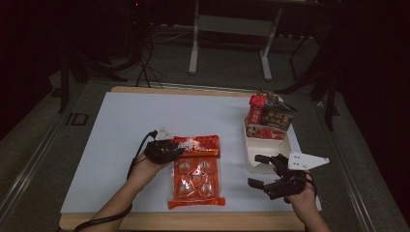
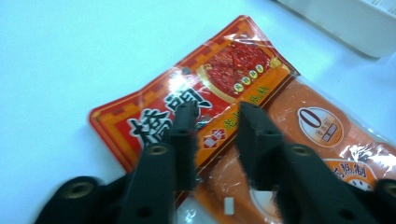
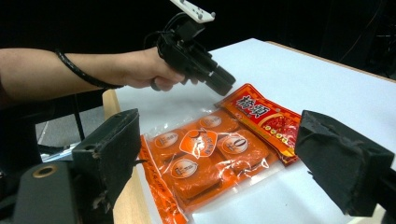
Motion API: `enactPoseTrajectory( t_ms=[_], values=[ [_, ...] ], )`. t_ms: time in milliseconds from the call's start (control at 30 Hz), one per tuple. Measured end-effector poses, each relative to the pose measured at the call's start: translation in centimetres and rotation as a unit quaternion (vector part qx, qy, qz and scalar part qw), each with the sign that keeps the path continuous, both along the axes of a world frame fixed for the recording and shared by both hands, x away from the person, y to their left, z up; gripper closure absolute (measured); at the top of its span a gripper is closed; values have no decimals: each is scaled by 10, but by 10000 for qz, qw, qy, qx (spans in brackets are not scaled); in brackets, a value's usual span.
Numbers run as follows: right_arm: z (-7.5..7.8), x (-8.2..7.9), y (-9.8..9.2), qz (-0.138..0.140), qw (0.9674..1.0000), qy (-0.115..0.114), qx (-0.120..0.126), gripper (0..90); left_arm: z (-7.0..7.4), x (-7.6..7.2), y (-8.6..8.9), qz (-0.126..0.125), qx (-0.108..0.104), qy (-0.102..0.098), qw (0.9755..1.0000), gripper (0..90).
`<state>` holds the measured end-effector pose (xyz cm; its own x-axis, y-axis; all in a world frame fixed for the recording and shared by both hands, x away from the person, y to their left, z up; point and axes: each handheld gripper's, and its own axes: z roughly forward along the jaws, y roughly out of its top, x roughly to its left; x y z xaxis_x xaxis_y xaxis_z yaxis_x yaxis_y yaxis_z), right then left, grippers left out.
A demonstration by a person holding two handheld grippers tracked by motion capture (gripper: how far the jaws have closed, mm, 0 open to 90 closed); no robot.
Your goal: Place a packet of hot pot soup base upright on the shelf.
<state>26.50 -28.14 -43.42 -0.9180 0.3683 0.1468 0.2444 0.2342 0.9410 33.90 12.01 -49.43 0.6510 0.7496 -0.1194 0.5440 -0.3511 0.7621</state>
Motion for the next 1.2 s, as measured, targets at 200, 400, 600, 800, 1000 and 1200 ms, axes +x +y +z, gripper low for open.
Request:
enactPoseTrajectory(
  t_ms=[200, 400, 600, 800, 1000, 1200],
  values=[
    [1, -1, 1, -21, 10000, -75, -51, 144, 5, 2, 16, 185, -110, 4, 9998, 443],
    [2, -3, 3, -60, 9995, -262, -164, 143, 3, 7, 26, 466, -189, -60, 9987, 380],
    [2, -4, 3, -103, 9984, -487, -258, 143, -11, 19, 35, 680, -231, 56, 9974, 362],
    [1, -3, 5, -95, 9982, -520, -280, 143, -26, 28, 39, 796, -259, 259, 9962, 362],
    [0, -3, 6, -66, 9984, -474, -300, 143, -43, 40, 31, 687, -284, 575, 9956, 348],
    [-1, -3, 4, -71, 9986, -450, -283, 143, -46, 45, 23, 650, -244, 712, 9950, 422]
  ],
)
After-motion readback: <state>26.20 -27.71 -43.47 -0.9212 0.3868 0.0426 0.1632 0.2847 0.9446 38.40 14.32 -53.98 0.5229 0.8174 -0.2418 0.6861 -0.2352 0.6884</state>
